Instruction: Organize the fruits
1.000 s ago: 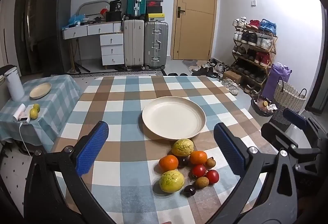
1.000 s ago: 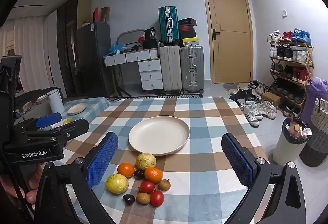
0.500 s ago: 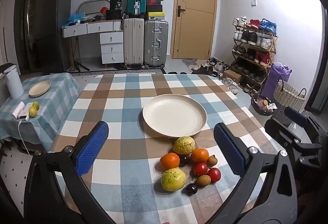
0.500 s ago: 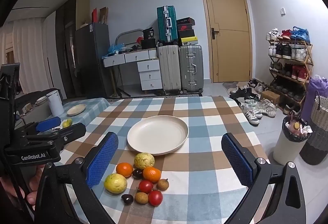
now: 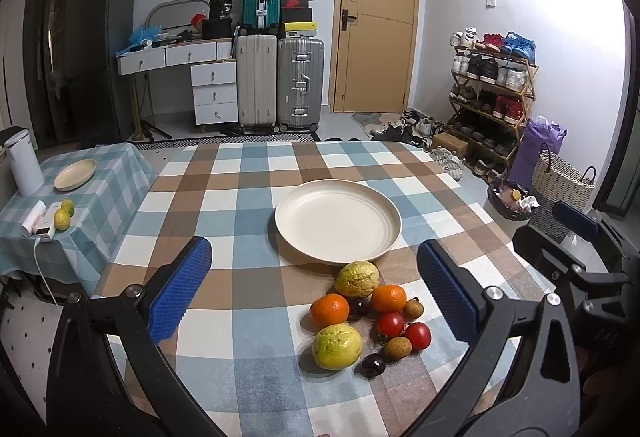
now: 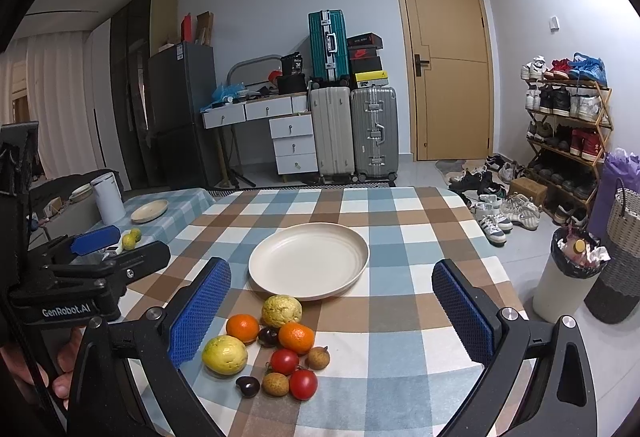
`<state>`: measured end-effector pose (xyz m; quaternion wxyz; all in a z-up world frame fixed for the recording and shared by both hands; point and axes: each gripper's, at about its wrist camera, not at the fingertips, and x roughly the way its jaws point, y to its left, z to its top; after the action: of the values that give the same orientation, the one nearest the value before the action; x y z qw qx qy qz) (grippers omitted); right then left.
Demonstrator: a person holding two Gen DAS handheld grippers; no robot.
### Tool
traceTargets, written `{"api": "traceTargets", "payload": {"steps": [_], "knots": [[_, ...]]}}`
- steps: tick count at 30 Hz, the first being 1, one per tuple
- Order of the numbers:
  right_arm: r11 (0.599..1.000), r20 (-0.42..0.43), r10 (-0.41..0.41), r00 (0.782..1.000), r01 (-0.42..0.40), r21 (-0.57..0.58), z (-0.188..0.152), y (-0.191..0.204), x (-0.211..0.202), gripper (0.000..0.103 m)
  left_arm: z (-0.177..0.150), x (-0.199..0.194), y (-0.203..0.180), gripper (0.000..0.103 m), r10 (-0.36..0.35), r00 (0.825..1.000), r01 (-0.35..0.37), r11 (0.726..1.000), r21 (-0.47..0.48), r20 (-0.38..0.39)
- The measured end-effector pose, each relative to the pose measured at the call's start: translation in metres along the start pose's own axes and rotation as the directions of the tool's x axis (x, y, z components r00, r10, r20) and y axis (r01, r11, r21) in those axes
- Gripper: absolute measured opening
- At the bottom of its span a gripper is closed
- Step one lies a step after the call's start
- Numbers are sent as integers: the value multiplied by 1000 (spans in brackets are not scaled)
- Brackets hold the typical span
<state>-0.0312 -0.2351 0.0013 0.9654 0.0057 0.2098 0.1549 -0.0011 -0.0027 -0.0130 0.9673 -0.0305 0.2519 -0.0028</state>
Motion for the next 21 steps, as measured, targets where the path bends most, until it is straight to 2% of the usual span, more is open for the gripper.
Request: {"api": "traceTargets", "payload": {"steps": [21], "knots": [[1000, -3, 0, 1000, 0, 2, -2, -1, 0, 103, 0, -2, -1, 103, 2, 1000, -2, 1000, -2, -2]]}}
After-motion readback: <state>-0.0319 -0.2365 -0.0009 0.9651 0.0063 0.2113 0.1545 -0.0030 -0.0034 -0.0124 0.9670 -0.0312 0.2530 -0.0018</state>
